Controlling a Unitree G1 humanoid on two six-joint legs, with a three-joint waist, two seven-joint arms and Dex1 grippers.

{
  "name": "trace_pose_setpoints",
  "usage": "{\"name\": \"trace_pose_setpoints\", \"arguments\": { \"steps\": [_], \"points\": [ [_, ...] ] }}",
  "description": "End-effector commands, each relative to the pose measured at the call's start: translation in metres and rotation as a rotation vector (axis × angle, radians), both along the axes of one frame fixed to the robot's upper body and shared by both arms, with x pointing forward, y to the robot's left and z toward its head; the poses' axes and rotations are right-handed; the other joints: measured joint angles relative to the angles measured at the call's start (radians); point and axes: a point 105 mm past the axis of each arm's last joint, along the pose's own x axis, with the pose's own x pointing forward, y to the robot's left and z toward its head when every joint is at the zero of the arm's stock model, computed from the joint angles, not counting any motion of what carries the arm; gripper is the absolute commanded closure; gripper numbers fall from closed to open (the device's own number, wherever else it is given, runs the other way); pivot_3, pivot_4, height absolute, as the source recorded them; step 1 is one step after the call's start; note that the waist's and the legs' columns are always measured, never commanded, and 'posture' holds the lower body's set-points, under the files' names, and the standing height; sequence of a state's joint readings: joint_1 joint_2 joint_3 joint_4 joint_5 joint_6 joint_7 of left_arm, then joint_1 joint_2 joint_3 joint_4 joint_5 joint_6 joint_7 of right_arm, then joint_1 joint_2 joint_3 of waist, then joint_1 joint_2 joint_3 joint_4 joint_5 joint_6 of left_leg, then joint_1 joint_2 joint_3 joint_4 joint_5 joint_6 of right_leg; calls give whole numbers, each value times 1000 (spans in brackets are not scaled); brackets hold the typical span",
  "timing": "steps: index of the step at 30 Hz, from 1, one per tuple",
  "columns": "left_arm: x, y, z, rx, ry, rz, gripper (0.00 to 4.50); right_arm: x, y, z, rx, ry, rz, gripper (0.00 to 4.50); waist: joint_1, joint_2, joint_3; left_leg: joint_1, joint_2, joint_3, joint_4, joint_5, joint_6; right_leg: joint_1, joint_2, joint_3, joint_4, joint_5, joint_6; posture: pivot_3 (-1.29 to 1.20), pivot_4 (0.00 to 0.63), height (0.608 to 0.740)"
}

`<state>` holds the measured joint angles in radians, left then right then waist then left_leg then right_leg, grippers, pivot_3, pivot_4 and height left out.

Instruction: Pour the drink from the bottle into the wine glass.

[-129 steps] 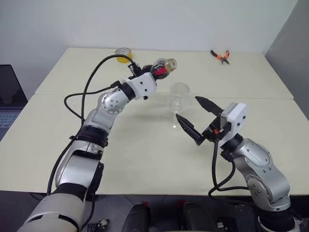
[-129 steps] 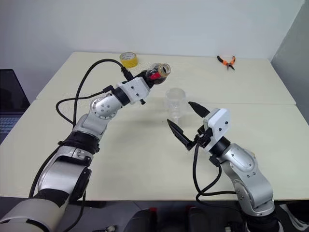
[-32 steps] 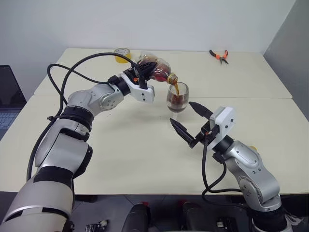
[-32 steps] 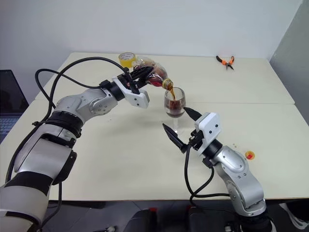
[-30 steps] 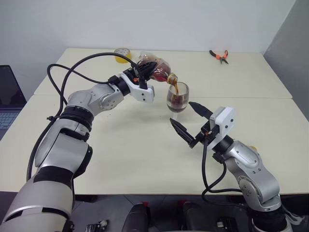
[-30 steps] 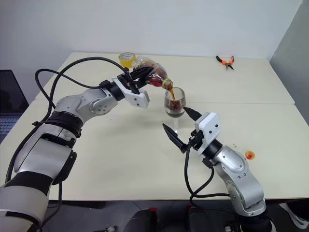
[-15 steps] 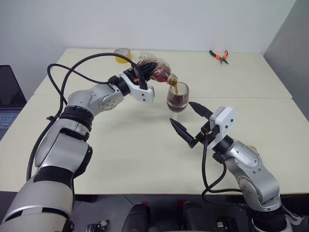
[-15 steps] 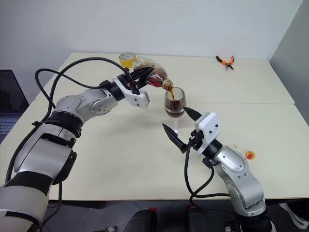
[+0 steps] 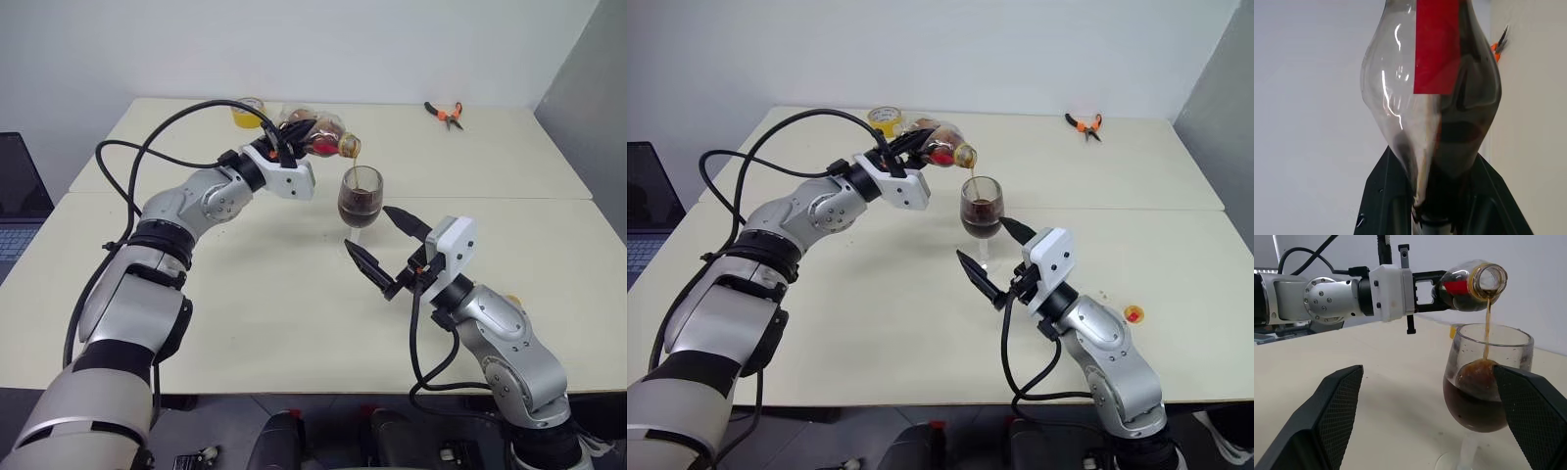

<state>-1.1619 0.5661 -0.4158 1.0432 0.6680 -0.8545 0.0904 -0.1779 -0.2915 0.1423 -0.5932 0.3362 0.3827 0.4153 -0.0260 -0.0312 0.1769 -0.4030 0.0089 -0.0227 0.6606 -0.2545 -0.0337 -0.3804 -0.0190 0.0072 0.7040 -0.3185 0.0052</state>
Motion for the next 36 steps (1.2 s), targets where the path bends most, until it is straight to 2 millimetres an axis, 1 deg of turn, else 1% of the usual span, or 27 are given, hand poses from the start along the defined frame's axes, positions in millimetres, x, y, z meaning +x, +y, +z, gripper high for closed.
{"name": "trace_pose_setpoints", "arguments": {
  "steps": [1,6,10,12,16,18,22,24,26,32,36],
  "points": [
    [-8,-6,19,-104,-18,-54,3862,-5,3,9,20,-38,27,0,0,0,0,0,0,0,0,0,0,0,0,0,0,0,0,0,150,740],
    [-11,-6,17,-186,41,-71,3863,-6,4,11,19,-48,33,0,0,0,0,0,0,0,1,0,0,0,0,0,1,0,0,0,150,740],
    [-7,5,20,-483,190,-38,3865,-19,14,15,20,-63,114,0,-1,0,0,0,0,0,1,0,0,0,0,0,1,0,0,0,150,740],
    [-8,9,19,-549,233,-28,3868,-20,15,14,16,-60,122,0,-2,0,0,0,0,0,1,0,0,0,0,1,2,0,0,0,150,740],
    [-10,30,13,-806,348,18,3869,-22,16,13,-2,-53,143,0,-5,0,0,0,1,0,1,0,0,0,0,1,2,0,0,0,150,740],
    [-11,41,8,-904,391,53,3870,-23,15,14,-6,-53,147,0,-4,0,0,0,1,-1,2,0,0,0,0,1,3,0,0,0,150,740],
    [-16,62,-7,-1034,449,128,3870,-23,17,19,4,-39,166,0,-4,0,0,0,1,-1,2,0,0,0,0,0,3,0,0,0,150,740],
    [-24,79,-28,-1098,480,189,3870,-22,21,22,3,-21,187,0,-5,0,0,0,1,-1,2,0,0,0,0,1,3,0,0,0,150,740],
    [-31,90,-41,-1125,487,223,3870,-22,23,23,-12,-1,206,0,-5,0,0,1,1,-1,1,0,0,0,0,2,3,0,0,0,150,740],
    [-32,111,-72,-1241,551,295,3870,-20,28,16,-90,44,219,0,10,-1,-1,1,0,-2,3,-2,4,1,0,0,3,0,0,0,150,740],
    [-28,120,-84,-1275,573,331,3870,-19,28,18,-105,51,219,0,12,-1,-1,1,0,-2,2,-2,4,1,-1,0,2,0,0,0,150,740]
  ]
}}
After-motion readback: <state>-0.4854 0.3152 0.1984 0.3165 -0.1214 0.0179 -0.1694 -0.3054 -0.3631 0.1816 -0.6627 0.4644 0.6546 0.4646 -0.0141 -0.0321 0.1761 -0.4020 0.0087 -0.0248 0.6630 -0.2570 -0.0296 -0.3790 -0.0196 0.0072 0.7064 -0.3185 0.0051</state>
